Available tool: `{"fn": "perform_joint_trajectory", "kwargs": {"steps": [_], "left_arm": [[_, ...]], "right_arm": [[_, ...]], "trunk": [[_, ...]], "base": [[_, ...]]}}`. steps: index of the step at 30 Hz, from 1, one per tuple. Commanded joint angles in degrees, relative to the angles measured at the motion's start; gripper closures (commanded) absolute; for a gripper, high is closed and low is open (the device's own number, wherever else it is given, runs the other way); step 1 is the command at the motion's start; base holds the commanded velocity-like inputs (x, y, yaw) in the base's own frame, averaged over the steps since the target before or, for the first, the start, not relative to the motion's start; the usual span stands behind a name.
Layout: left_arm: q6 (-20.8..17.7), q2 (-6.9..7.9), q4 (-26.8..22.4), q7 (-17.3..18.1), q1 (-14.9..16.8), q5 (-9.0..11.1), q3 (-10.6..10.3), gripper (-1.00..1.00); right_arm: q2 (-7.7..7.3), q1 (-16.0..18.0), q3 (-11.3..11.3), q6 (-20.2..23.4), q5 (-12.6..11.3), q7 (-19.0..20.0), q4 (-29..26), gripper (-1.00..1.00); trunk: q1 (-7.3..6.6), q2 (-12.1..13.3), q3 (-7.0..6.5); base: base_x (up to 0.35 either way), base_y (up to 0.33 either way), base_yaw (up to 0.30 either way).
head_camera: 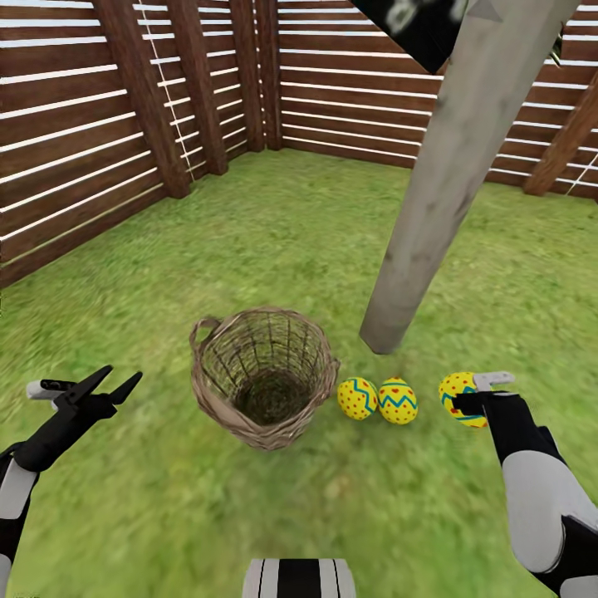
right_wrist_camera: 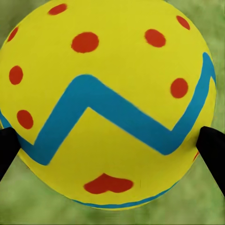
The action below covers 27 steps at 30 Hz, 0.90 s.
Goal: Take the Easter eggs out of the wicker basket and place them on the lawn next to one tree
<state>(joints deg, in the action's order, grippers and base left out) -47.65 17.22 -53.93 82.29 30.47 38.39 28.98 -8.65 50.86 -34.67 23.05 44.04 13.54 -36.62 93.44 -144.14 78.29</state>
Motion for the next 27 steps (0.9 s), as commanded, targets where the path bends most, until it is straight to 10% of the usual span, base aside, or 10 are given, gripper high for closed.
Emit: {"fn": "perform_joint_trajectory", "kwargs": {"steps": [1, 18, 27], "left_arm": [[-0.6, 0.01, 0.0, 0.2, 0.0, 0.0, 0.1, -1.0], [-0.6, 1.65, 2.5, 3.3, -0.8, 0.1, 2.6, -1.0], [-0.6, 2.04, 2.8, 5.5, -0.8, 0.0, 2.5, -1.0]], "right_arm": [[0.03, 0.0, -0.2, -0.3, 0.6, 0.5, 0.1, 1.0], [4.86, 0.1, -0.2, -1.4, 0.5, 0.4, 0.1, 1.0], [4.61, 2.7, -0.5, -3.6, 0.0, -15.6, 9.1, 1.0]], "trunk": [[0.0, 0.0, 0.12], [0.13, -0.1, 1.96], [0.36, -0.2, 3.96]], "base": [[0.16, -0.312, 0.171], [0.08, -0.151, 0.09], [0.0, 0.0, 0.0]]}}
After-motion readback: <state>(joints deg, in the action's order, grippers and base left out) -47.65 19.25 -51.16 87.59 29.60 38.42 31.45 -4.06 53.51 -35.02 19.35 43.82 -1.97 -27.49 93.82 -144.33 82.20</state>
